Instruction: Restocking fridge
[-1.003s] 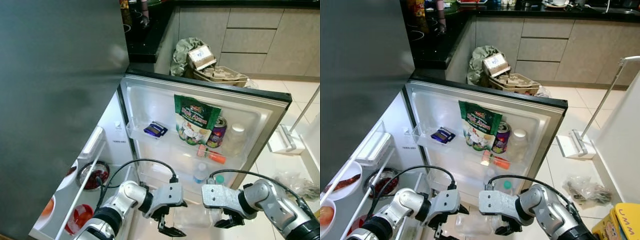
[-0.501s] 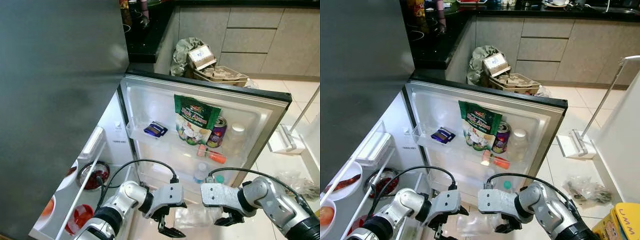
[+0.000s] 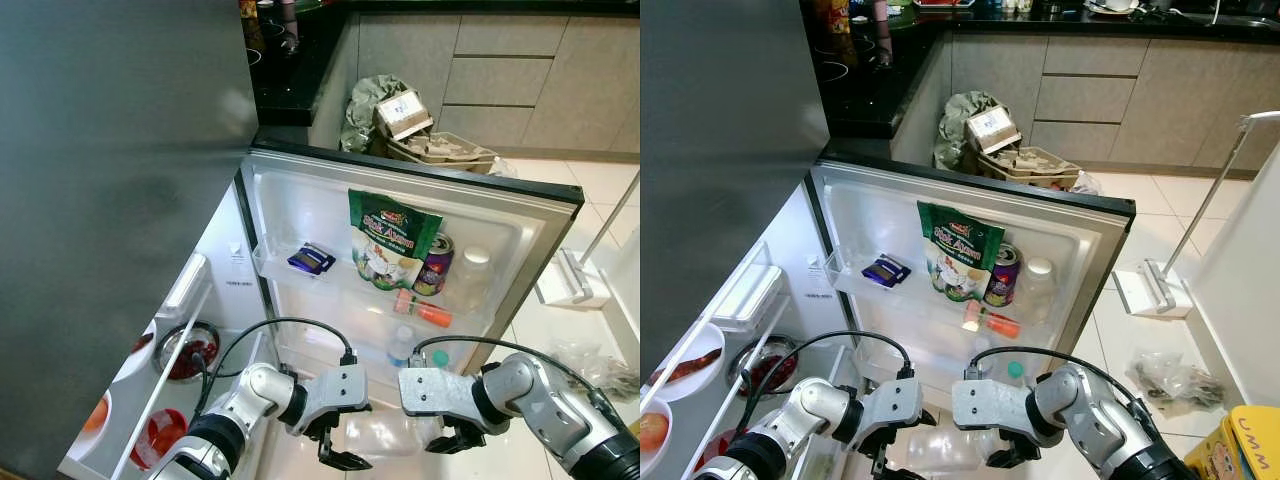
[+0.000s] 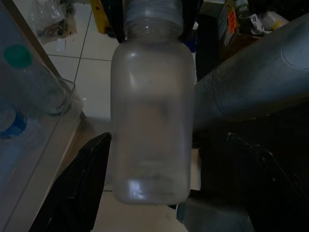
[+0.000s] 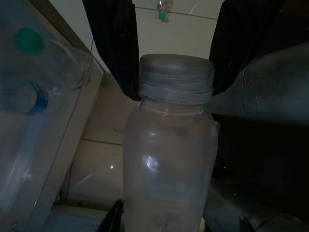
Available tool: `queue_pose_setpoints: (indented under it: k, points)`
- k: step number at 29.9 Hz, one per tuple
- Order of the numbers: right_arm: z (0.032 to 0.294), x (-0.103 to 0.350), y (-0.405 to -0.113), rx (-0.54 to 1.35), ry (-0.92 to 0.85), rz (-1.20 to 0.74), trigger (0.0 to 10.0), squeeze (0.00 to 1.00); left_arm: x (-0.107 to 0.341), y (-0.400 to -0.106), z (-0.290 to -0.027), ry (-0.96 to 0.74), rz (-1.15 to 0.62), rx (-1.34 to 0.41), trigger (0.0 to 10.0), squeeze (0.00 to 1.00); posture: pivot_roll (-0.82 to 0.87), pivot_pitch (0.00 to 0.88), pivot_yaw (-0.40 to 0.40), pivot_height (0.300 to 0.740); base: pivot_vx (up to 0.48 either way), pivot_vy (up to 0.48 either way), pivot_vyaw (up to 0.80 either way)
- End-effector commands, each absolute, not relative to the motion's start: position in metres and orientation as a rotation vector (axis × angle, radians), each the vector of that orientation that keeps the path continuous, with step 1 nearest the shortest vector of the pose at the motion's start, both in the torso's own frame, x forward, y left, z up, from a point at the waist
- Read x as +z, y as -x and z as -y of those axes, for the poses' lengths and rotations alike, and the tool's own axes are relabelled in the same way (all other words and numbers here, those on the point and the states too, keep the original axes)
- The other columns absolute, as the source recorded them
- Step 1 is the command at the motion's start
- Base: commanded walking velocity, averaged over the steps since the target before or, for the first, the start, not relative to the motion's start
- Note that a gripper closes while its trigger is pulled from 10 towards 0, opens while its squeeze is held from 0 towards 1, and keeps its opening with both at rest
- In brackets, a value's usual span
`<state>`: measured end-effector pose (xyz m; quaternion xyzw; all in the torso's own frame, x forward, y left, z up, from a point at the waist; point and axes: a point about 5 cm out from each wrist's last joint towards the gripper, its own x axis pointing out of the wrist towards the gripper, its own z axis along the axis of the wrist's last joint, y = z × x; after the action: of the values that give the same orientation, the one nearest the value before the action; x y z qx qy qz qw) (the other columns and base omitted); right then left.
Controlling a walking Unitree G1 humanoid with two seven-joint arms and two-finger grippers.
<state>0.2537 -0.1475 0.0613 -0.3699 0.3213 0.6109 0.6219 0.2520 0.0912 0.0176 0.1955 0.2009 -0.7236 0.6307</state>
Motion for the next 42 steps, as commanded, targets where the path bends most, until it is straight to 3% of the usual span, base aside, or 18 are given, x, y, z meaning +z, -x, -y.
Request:
queue_pose_setpoints:
  k: [1,31,32,33,42]
  points:
    - [0.14,0.073,-0.259,1.41,0.864,-0.663,10.0,0.0,0.01,-0.245,-0.092,-0.463,-0.521,-1.689,10.0,0.0,-0.06,0.0,0.011,0.74,0.0,0.0,0.0]
    - [0.138,0.079,-0.263,1.394,0.89,-0.634,10.0,0.0,0.0,-0.239,-0.095,-0.554,-0.594,-1.702,10.0,0.0,-0.06,0.0,0.013,0.74,0.0,0.0,0.0]
    - [0.137,0.079,-0.263,1.395,0.888,-0.632,10.0,0.0,0.0,-0.239,-0.095,-0.557,-0.596,-1.702,6.0,0.0,-0.06,0.0,0.013,0.74,0.0,0.0,0.0]
    - [0.137,0.079,-0.263,1.395,0.888,-0.632,10.0,0.0,-0.001,-0.239,-0.095,-0.574,-0.6,-1.699,0.0,0.0,-0.06,0.0,0.013,0.74,0.0,0.0,0.0]
    - [0.136,0.079,-0.263,1.4,0.884,-0.631,10.0,0.0,-0.002,-0.239,-0.093,-0.584,-0.587,-1.694,0.0,0.0,-0.06,0.0,0.01,0.74,0.0,0.0,0.0]
